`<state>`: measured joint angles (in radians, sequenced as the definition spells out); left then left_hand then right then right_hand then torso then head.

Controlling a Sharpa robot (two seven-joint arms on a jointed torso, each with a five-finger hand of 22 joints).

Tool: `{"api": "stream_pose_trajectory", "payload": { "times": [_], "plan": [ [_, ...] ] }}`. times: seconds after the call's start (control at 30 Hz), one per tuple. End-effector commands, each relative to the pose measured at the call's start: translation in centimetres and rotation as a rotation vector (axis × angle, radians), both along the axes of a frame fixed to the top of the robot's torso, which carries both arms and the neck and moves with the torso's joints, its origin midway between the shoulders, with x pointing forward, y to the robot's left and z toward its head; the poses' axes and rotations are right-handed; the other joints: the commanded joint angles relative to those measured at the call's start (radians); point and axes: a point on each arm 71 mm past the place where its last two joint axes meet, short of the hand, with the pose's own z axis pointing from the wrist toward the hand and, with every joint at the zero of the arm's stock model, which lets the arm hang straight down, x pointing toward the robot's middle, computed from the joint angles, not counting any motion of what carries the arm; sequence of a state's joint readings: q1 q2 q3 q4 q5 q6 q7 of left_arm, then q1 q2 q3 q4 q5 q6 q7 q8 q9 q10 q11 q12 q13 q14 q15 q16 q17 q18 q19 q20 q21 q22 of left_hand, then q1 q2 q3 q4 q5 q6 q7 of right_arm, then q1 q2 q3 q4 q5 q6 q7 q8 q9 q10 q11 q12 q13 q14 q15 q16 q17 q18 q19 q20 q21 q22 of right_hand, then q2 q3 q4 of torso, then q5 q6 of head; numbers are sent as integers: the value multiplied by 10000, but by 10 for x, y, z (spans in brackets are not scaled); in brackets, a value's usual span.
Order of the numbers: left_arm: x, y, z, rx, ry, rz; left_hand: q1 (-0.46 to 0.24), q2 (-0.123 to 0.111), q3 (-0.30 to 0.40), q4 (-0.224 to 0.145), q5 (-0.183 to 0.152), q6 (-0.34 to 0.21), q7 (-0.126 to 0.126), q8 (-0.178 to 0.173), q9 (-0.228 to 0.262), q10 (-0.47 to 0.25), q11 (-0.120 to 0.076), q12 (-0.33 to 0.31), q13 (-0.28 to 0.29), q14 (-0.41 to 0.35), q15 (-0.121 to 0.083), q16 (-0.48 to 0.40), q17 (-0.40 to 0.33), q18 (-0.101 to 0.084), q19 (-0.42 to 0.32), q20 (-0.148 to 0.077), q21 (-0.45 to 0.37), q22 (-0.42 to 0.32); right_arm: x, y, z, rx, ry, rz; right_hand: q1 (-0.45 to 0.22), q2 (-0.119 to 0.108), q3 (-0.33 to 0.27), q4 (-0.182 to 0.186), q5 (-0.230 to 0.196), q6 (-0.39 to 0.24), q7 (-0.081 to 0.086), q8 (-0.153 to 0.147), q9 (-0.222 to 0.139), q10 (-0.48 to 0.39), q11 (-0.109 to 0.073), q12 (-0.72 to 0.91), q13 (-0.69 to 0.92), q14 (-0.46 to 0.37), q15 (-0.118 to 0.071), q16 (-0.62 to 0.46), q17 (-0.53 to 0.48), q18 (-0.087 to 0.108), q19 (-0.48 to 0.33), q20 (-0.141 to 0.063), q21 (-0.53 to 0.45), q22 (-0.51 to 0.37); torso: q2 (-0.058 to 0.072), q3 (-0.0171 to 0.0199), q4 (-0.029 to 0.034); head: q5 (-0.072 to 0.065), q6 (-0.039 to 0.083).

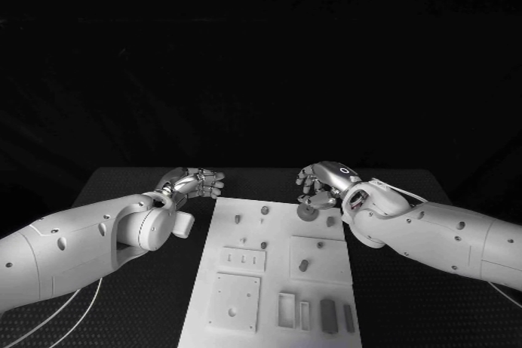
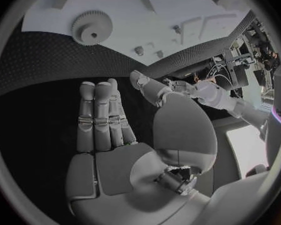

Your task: Assemble the parts on the task board

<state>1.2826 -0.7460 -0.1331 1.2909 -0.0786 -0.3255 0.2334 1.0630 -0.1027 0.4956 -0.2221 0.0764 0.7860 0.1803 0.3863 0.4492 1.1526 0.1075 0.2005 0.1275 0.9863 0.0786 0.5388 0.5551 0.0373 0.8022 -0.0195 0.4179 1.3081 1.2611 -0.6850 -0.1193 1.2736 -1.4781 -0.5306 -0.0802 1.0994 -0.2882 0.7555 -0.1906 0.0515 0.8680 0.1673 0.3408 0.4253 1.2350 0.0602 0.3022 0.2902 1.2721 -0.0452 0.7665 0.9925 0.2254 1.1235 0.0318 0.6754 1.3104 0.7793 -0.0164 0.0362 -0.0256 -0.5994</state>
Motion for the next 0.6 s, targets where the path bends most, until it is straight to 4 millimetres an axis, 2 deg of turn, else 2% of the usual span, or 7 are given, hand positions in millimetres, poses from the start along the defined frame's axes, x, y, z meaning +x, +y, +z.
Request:
{"api": "stream_pose_trajectory", "payload": {
  "times": [0.03,0.07,0.13,0.17,0.23,0.43,0.6],
  "plan": [
    [-1,-3,-1,-217,-78,-219,-122,13,31,-17,-23,-17,51,-48,-16,0,99,-54,-8,-46,16,-49,13,156,-45,-7,45,202,0,-3,-6,24,1094,295,118,-45,-217,1,18,-4,-119,25,84,-327,-59,1141,1036,-5,-112,162,27,364,38,-23,127,196,-97,64,-131,-12,-18],
    [-1,-3,-2,-223,-63,-235,-121,14,31,-17,-22,-17,52,-49,-16,0,99,-54,-8,-46,16,-49,13,156,-45,-7,45,202,0,-6,-8,-10,1304,228,75,121,-482,-5,60,-81,-147,-38,134,-812,-209,2646,2360,-52,-143,566,230,364,109,-67,399,241,-110,79,-156,-27,-32],
    [-2,-4,-3,-230,-37,-258,-120,17,33,-17,-21,-17,52,-49,-17,1,99,-55,-8,-45,16,-49,14,157,-45,-7,46,202,4,-12,-13,-117,1890,45,71,144,-759,-82,182,-150,-205,-145,182,-2048,-277,4839,4381,-137,-57,1296,632,364,112,-197,941,229,-119,113,-180,-45,-44],
    [-2,-4,-3,-234,-28,-270,-120,18,33,-17,-21,-18,52,-49,-17,1,98,-55,-8,-45,16,-49,14,157,-45,-7,46,202,6,-14,-14,-80,2020,-19,-73,49,-797,0,132,-149,-86,-162,195,-2331,-135,5144,4689,-254,-190,1375,684,359,24,-189,1017,222,-115,122,-181,-46,-44],
    [-2,-4,-4,-236,-6,-288,-120,19,34,-18,-21,-19,52,-50,-17,1,99,-56,-8,-45,16,-49,14,157,-46,-7,46,202,8,-17,-15,-96,2081,-134,-179,56,-997,-11,220,-267,-54,-291,183,-2878,-94,6254,5674,-486,-75,2050,1137,364,-132,-218,1564,220,-108,143,-178,-42,-46],
    [-3,-6,-7,-249,43,-349,-120,21,36,-18,-20,-19,53,-51,-18,1,99,-57,-8,-45,16,-49,15,157,-46,-7,47,202,18,-25,-24,-255,2304,-503,-172,89,-1069,-10,292,-349,-65,-365,170,-2638,-100,7117,6264,-399,-100,2448,1352,364,-86,-258,1900,256,-84,126,-146,-76,-52],
    [-4,-6,-8,-251,61,-371,-120,26,38,-18,-19,-20,53,-52,-18,1,99,-60,-8,-46,16,-50,16,157,-47,-7,48,202,18,-24,-34,-190,2617,-531,-209,194,-1219,-101,458,-444,30,-504,130,-2963,-29,8992,7739,-468,-79,3782,2202,364,11,-541,3167,246,-76,112,-121,-93,-84]
  ]
}}
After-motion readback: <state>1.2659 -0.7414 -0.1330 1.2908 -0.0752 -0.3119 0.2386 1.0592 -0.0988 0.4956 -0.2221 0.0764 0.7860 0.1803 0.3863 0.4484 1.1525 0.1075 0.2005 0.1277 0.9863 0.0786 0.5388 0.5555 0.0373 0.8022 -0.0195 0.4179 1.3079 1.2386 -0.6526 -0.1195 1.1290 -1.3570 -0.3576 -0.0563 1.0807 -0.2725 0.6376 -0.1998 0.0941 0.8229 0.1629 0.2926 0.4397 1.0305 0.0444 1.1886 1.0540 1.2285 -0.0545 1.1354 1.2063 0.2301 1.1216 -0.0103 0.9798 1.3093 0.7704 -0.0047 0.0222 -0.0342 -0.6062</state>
